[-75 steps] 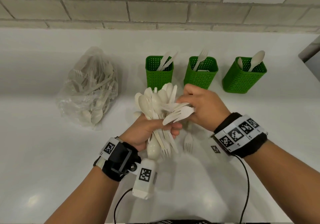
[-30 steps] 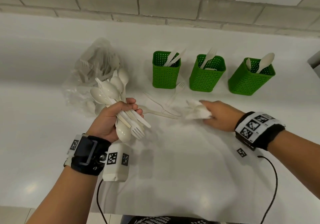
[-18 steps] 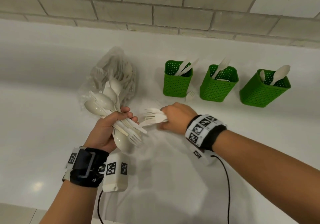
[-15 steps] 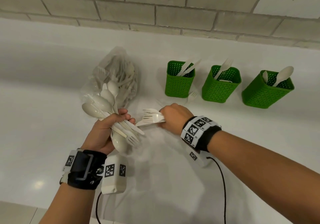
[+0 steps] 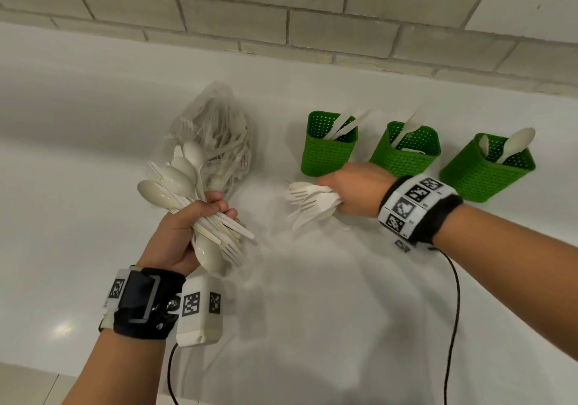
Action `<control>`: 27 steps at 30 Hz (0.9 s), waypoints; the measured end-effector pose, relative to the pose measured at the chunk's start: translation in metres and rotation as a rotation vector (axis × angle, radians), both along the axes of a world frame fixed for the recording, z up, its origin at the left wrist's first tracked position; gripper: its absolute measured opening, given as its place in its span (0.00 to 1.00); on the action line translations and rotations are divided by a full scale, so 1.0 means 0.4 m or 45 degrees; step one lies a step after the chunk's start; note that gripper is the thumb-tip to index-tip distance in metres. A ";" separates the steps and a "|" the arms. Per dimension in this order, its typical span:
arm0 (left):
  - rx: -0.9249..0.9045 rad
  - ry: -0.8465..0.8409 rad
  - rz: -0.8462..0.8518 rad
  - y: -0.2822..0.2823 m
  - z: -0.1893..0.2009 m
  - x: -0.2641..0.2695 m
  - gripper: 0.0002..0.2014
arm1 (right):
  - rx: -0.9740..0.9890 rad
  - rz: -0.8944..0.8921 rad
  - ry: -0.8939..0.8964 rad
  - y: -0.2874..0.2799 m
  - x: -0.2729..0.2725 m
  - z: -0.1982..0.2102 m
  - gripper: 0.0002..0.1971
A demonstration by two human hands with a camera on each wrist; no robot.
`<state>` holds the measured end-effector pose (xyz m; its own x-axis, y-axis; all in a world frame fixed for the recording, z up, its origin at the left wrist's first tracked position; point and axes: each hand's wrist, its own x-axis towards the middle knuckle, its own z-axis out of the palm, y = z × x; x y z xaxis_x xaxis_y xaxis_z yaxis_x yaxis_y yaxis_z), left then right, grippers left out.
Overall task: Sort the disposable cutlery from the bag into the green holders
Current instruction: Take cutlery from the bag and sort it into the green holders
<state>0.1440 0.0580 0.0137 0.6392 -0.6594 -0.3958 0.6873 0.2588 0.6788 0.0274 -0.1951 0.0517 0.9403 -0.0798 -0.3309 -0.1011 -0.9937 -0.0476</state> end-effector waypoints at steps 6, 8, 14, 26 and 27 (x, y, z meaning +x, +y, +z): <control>0.006 -0.039 0.005 -0.008 -0.003 -0.018 0.11 | -0.190 0.237 0.128 0.006 0.073 -0.054 0.15; 0.009 -0.042 0.005 -0.005 -0.005 -0.019 0.11 | -0.185 0.304 0.124 0.010 0.071 -0.061 0.20; 0.000 0.002 -0.018 -0.014 -0.012 -0.020 0.10 | -0.082 0.415 0.120 0.041 0.034 -0.074 0.17; 0.034 -0.030 -0.101 -0.056 -0.007 -0.030 0.09 | 0.435 -0.070 -0.481 0.014 -0.110 -0.054 0.15; 0.033 -0.027 -0.111 -0.061 -0.009 -0.031 0.10 | 0.584 -0.255 -0.599 0.002 -0.123 -0.034 0.10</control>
